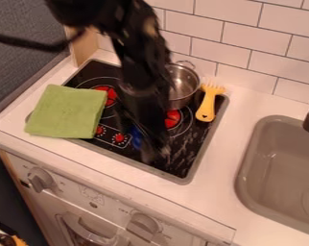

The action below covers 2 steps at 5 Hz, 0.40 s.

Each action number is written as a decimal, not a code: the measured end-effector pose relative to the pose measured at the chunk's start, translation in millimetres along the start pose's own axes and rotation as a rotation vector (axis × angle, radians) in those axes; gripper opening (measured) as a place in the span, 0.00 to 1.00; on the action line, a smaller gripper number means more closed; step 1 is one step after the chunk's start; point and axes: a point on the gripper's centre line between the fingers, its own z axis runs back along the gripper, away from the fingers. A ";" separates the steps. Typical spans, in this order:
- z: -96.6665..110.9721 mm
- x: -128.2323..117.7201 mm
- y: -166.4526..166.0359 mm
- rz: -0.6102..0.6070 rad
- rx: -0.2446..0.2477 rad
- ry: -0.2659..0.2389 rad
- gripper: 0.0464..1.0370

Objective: Move the blue berries on the bottom right corner of the burner

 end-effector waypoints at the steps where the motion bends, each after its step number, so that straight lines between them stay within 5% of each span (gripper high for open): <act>1: -18.0 3.7 -8.1 -0.030 0.012 0.023 0.79; 2: -28.2 9.5 -9.0 -0.033 0.022 0.025 0.79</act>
